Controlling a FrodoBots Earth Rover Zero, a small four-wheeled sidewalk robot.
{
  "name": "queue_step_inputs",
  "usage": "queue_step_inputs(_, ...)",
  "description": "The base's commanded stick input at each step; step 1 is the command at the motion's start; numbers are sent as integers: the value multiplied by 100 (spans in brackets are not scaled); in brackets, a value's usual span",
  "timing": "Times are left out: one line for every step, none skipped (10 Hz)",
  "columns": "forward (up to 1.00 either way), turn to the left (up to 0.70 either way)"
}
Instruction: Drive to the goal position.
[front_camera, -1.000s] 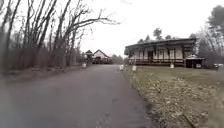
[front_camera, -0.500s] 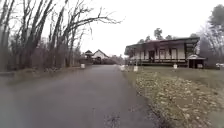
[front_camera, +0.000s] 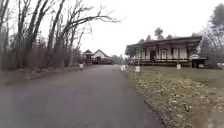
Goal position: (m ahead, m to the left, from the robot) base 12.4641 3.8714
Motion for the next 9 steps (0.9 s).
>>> queue_step_inputs(100, 0)
queue_step_inputs(100, 0)
queue_step_inputs(100, 0)
queue_step_inputs(100, 0)
queue_step_inputs(100, 0)
queue_step_inputs(100, 0)
queue_step_inputs(100, 0)
queue_step_inputs(100, 0)
queue_step_inputs(100, 0)
